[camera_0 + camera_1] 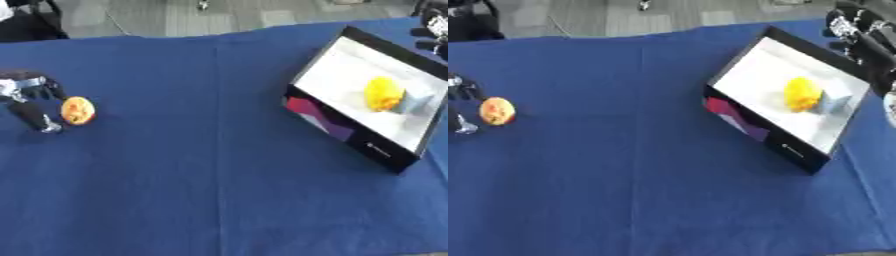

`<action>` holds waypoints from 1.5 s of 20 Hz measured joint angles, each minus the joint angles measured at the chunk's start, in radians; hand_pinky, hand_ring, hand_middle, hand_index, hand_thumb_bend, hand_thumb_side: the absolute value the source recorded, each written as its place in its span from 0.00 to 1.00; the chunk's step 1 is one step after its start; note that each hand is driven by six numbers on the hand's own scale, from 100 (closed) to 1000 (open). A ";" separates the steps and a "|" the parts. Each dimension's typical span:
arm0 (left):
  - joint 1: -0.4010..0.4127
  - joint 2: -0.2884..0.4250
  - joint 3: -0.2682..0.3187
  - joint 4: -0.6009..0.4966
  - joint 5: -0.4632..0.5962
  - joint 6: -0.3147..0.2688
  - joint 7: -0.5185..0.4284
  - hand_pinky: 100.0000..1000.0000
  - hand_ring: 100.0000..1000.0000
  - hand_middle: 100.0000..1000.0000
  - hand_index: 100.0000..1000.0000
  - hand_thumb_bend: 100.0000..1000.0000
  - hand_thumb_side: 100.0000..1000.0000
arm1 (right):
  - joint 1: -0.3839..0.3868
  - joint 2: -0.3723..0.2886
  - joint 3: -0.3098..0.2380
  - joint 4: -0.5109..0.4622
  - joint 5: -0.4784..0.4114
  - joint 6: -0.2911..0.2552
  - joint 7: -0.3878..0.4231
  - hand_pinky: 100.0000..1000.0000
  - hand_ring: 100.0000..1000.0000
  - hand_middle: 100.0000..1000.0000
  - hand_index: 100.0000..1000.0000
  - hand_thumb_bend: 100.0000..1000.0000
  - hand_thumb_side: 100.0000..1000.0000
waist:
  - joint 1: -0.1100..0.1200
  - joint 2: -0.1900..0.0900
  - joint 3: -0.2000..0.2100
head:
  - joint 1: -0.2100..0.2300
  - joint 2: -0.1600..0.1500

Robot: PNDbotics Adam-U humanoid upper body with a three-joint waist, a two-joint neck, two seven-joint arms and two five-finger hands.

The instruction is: Pick up the objects with one hand, pass them to the other hand, and then place them into the box on the other side of the table.

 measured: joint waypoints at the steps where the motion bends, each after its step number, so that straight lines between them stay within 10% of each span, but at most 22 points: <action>1: -0.002 -0.003 0.000 0.004 -0.001 0.002 0.010 0.83 0.80 0.75 0.73 0.40 0.07 | 0.000 0.000 0.000 0.000 0.002 0.000 0.001 0.91 0.89 1.00 0.96 0.00 0.59 | 0.000 0.000 0.000 | 0.001 0.000; 16: -0.011 -0.045 0.006 0.050 0.004 0.000 0.071 0.82 0.76 0.69 0.58 0.09 0.06 | -0.008 0.003 0.005 0.000 0.006 0.002 0.007 0.91 0.89 1.00 0.96 0.00 0.59 | 0.000 0.000 -0.006 | 0.008 -0.005; 30: 0.006 -0.024 -0.003 -0.083 0.084 0.019 0.103 0.80 0.73 0.64 0.51 0.04 0.05 | -0.007 0.006 0.004 0.000 0.003 0.000 0.008 0.91 0.89 1.00 0.96 0.00 0.58 | 0.000 0.000 0.004 | 0.002 0.001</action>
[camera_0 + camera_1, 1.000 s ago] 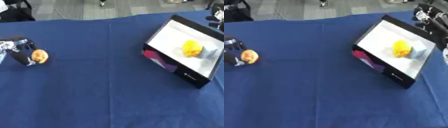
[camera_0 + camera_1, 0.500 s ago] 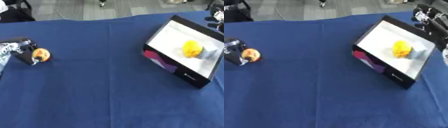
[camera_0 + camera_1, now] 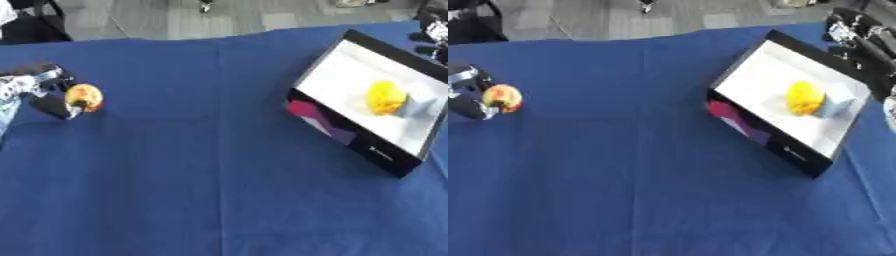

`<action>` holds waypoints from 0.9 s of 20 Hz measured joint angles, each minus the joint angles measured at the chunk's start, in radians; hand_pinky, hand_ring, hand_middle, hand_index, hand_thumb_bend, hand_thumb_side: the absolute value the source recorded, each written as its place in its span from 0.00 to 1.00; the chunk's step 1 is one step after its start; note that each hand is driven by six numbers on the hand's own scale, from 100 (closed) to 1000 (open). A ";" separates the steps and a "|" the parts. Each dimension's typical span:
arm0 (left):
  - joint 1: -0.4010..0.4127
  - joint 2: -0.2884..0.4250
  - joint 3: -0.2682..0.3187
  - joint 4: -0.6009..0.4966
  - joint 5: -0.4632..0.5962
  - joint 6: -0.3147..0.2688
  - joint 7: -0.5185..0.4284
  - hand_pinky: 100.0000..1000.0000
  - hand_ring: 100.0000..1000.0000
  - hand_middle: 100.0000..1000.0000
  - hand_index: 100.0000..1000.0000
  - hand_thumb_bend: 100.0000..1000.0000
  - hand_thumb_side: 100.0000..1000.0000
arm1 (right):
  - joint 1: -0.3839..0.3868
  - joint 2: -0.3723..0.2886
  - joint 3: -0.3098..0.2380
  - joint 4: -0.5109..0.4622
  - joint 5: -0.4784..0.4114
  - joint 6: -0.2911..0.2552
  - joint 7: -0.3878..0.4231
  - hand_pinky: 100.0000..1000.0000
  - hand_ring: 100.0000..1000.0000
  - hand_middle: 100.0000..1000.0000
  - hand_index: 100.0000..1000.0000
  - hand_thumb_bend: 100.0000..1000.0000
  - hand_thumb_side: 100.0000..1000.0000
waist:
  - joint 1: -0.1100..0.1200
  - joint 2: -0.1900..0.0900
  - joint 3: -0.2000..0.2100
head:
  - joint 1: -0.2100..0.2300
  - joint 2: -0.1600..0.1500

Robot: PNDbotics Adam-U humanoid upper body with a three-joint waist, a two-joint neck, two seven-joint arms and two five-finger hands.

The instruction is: Pick up the objects with one hand, pass them to the other hand, and then place them into the box on the other side of the table.

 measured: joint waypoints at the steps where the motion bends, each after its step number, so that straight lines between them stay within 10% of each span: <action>1: 0.005 0.004 -0.003 -0.021 0.009 0.003 0.003 0.80 0.73 0.64 0.51 0.04 0.05 | 0.000 0.000 0.000 0.000 -0.001 0.000 0.000 0.91 0.89 1.00 0.96 0.00 0.58 | 0.000 0.000 0.001 | -0.002 0.000; 18: 0.097 0.049 -0.012 -0.285 0.229 0.081 0.157 0.79 0.69 0.62 0.50 0.00 0.10 | 0.006 -0.007 -0.012 -0.022 -0.043 -0.015 -0.015 0.91 0.90 1.00 0.96 0.00 0.54 | -0.002 -0.001 0.017 | -0.034 0.001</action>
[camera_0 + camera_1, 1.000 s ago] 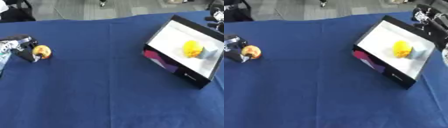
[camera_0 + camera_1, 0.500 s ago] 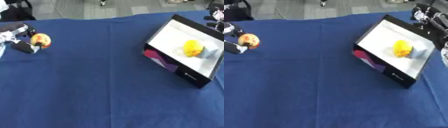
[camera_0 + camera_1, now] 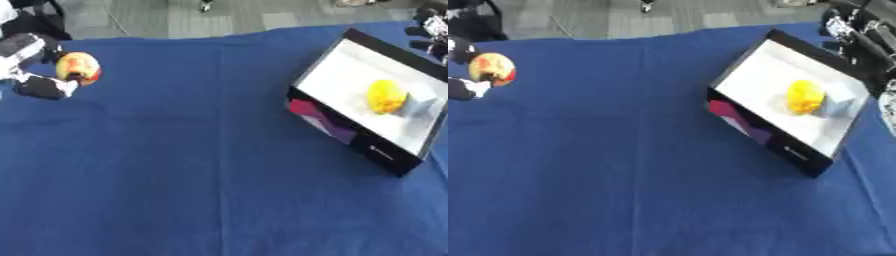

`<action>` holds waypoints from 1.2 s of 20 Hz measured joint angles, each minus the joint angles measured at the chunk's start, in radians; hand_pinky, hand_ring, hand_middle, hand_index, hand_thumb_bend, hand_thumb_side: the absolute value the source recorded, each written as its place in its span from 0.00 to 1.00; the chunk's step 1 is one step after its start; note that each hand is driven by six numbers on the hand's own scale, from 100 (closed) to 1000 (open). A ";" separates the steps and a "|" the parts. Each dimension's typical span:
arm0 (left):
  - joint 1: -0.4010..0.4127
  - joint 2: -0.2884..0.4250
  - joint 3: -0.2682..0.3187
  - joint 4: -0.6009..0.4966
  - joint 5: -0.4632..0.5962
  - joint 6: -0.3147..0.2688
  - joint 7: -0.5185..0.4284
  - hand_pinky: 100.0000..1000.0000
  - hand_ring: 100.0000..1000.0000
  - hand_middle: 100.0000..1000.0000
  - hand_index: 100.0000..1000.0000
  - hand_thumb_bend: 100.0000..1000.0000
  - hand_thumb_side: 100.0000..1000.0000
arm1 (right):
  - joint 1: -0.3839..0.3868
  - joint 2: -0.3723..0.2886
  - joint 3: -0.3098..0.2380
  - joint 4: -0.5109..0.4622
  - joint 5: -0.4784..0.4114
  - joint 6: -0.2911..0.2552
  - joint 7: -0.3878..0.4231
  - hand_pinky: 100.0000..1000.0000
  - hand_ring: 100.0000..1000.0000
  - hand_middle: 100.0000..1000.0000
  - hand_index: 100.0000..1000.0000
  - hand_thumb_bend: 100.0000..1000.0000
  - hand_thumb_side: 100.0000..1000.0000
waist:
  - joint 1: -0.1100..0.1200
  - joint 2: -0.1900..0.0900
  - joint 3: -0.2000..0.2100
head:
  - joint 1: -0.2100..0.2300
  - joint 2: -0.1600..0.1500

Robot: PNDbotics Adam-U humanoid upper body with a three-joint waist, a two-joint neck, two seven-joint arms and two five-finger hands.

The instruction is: Pick up the objects with one hand, pass them to the other hand, and then place them into the box on the other side of the table.

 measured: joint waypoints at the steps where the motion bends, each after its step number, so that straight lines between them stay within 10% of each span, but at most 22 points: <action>1: 0.004 0.000 -0.002 -0.011 0.012 0.001 0.010 0.79 0.68 0.62 0.50 0.00 0.10 | -0.001 0.000 0.000 -0.004 -0.003 -0.001 -0.001 0.91 0.90 1.00 0.96 0.00 0.54 | -0.001 0.000 0.000 | -0.005 0.000; 24: 0.077 -0.066 -0.116 -0.240 0.128 -0.034 0.216 0.76 0.61 0.59 0.51 0.00 0.19 | -0.113 0.010 0.050 -0.054 -0.014 0.013 0.037 0.93 0.95 1.00 0.98 0.00 0.50 | -0.010 0.000 0.004 | -0.052 0.000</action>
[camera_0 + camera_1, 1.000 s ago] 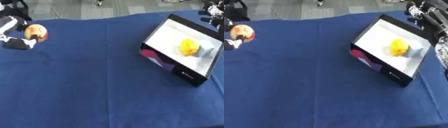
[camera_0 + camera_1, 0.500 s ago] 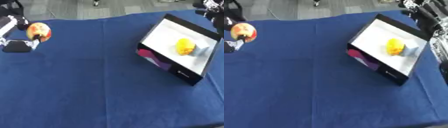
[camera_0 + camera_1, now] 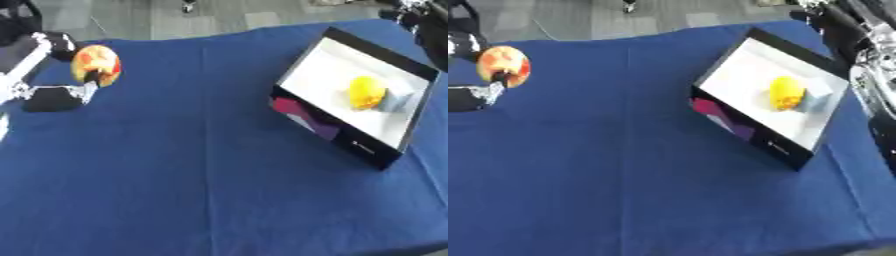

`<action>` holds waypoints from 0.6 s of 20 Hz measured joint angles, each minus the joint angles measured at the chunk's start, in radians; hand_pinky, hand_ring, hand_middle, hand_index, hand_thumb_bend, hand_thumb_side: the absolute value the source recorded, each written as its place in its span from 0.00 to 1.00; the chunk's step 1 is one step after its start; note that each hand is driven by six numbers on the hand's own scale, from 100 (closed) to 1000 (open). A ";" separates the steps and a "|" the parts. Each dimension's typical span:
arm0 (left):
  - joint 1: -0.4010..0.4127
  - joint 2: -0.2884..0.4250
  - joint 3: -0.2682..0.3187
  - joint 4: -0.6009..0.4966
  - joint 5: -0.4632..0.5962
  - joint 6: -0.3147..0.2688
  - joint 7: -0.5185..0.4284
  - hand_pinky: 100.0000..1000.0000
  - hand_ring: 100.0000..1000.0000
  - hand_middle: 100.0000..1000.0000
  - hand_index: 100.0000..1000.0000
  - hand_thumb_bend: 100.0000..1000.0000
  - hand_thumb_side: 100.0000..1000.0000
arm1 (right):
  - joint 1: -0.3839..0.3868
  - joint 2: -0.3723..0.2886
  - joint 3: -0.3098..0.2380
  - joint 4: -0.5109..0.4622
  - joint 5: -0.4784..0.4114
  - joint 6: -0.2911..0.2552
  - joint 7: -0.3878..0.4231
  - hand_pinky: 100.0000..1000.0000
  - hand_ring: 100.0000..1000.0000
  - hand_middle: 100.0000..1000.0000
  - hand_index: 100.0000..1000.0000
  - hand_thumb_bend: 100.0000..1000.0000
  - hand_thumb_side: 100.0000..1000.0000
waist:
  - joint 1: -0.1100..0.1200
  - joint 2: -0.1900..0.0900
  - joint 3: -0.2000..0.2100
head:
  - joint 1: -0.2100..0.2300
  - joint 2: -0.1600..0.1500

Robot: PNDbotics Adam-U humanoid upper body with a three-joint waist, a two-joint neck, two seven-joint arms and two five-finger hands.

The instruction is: Pick up the objects with one hand, pass them to the other hand, and then place them into the box on the other side of the table.

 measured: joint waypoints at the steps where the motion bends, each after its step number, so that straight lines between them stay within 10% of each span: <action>1: 0.001 -0.004 -0.003 -0.002 0.001 -0.003 0.013 0.76 0.61 0.59 0.51 0.00 0.19 | -0.008 0.001 0.005 -0.002 0.000 0.000 0.007 0.93 0.95 1.00 0.99 0.00 0.49 | -0.001 0.000 0.001 | -0.003 0.000; 12: 0.004 -0.066 -0.018 -0.011 -0.002 -0.052 0.102 0.76 0.61 0.59 0.51 0.00 0.20 | -0.066 0.013 0.076 -0.025 0.058 0.004 0.073 0.92 0.94 1.00 0.98 0.00 0.47 | -0.003 0.000 0.007 | -0.032 0.004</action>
